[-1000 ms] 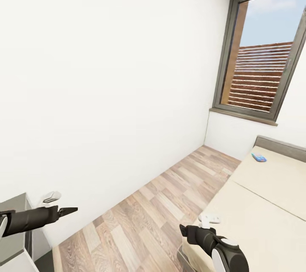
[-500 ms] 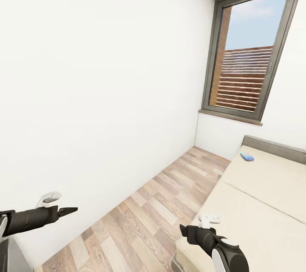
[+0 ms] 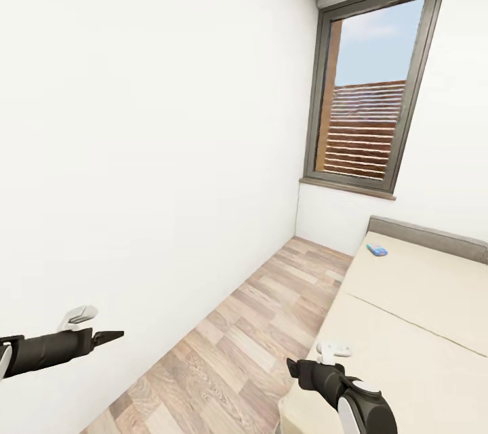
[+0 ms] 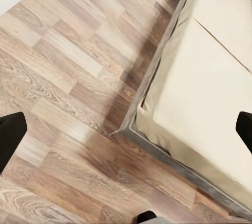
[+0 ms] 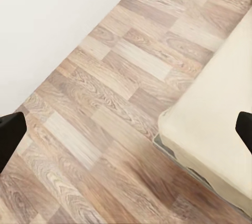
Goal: Put all the toys in the child's room - the three board games (two on the bed and one on the table), the two jigsaw puzzles on the table, and the tennis ball on the table - inside the toy box on the table in the child's room.
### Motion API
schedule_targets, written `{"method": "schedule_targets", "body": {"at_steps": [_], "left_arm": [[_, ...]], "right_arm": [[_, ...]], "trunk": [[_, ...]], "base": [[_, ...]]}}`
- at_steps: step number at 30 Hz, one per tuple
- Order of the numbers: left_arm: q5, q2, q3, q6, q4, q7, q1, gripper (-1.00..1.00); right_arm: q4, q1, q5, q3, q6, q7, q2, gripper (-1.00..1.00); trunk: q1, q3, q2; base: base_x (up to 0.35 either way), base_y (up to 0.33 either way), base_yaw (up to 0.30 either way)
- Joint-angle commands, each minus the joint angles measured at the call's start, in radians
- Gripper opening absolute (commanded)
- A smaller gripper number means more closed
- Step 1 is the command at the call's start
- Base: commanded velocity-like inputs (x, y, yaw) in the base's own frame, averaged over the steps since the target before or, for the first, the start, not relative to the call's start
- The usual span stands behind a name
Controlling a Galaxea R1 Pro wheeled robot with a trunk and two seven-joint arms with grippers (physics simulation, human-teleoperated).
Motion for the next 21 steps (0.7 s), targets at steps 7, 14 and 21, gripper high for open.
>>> {"method": "schedule_targets", "body": {"at_steps": [7, 14, 21], "left_arm": [[-0.001, -0.001, 0.001, 0.007, 0.000, -0.005, 0.000, 1.00], [-0.001, -0.001, 0.001, 0.007, 0.000, -0.005, 0.000, 1.00], [-0.001, -0.001, 0.001, 0.007, 0.000, -0.005, 0.000, 1.00]], "right_arm": [[-0.001, 0.000, -0.007, 0.000, 0.004, -0.003, 0.000, 1.00], [-0.002, 0.000, -0.007, 0.001, 0.004, -0.003, 0.000, 1.00], [-0.003, 0.000, -0.007, 0.000, 0.005, -0.003, 0.000, 1.00]], "trunk": [[0.001, 0.007, -0.001], [0.001, 0.007, -0.001], [0.001, 0.002, -0.001]], "base": [[0.098, 0.250, -0.161], [0.101, 0.169, -0.078], [0.085, 0.066, -0.178]]}}
